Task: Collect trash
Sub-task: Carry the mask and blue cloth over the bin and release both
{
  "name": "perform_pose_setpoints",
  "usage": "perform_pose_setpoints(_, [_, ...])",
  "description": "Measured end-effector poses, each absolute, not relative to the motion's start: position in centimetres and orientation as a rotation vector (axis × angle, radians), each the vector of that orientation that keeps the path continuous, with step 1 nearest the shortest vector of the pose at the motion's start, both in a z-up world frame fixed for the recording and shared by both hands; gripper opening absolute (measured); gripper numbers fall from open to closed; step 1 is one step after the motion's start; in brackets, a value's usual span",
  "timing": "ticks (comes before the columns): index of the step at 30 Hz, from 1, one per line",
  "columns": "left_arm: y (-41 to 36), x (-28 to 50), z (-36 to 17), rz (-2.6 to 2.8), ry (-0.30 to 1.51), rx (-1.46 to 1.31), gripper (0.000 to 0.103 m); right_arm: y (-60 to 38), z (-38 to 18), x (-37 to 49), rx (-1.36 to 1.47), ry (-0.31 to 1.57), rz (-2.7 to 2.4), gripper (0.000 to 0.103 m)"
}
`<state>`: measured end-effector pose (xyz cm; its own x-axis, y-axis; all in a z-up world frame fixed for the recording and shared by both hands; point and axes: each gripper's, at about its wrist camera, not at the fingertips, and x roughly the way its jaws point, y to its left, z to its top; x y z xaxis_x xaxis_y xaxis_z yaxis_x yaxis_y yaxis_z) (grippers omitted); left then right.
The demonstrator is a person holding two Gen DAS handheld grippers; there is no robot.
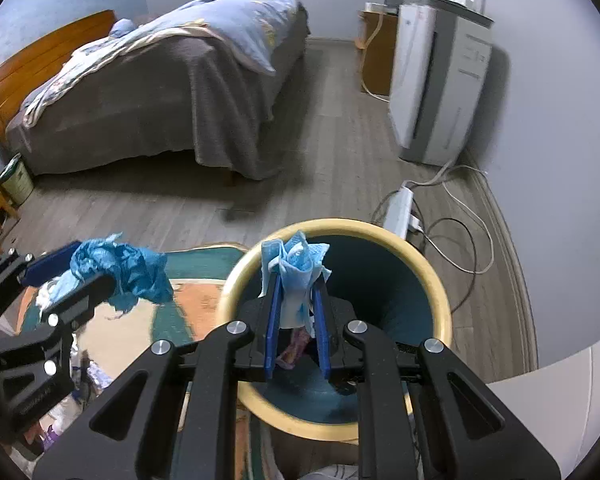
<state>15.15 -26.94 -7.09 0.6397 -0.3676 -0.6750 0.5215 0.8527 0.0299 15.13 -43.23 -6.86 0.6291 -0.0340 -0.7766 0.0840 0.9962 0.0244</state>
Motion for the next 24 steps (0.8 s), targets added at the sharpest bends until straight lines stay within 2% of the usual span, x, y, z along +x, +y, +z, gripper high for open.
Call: perform_pose_setpoints(24, [-35.3, 15.7, -12.5, -0.593, 0.79, 0.304, 0.045, -51.3, -11.8, 16.1, 0.219, 1.017, -0.196, 0.015])
